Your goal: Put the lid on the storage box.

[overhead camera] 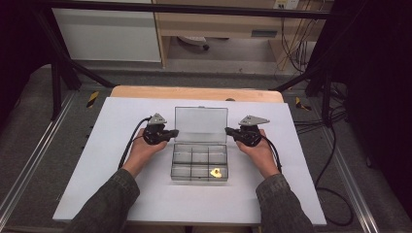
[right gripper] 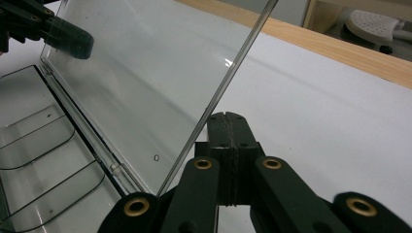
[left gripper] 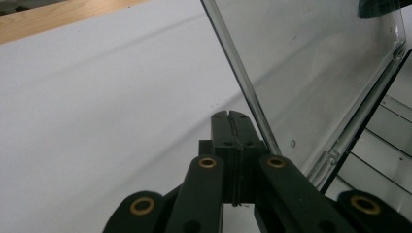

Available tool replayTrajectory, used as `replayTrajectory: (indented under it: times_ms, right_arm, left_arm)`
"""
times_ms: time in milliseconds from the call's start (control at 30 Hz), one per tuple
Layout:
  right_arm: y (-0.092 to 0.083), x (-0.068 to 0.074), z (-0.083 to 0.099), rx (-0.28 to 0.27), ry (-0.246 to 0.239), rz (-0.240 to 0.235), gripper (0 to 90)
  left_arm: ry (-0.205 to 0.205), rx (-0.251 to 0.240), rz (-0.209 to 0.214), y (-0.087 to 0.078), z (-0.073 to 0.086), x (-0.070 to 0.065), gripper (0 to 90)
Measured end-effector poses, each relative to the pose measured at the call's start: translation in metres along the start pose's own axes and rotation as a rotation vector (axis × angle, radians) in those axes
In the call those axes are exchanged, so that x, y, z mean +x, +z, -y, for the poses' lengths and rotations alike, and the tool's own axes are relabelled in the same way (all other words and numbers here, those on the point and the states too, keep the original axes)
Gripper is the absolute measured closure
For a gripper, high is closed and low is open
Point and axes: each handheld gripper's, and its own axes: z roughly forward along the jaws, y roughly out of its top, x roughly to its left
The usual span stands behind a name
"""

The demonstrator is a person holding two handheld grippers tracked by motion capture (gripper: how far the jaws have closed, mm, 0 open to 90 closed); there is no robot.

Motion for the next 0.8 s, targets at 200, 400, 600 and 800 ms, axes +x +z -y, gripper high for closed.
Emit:
replayTrajectory:
  times_ms: [200, 400, 600, 800]
  right_arm:
    - [0.0, 0.0, -0.001, -0.016, 0.002, 0.002, 90.0]
    - [-0.003, 0.0, -0.004, -0.037, 0.008, 0.0, 90.0]
    - [-0.004, 0.001, -0.006, -0.051, 0.01, -0.009, 90.0]
    - [-0.006, 0.002, -0.009, -0.072, 0.014, -0.015, 90.0]
  left_arm:
    - [0.0, -0.009, -0.007, 0.0, -0.003, 0.0, 90.0]
    - [-0.006, -0.022, -0.012, -0.001, -0.009, -0.001, 90.0]
    - [-0.009, -0.03, -0.011, -0.003, -0.011, -0.002, 90.0]
    - [-0.006, -0.04, -0.01, -0.005, -0.015, -0.003, 90.0]
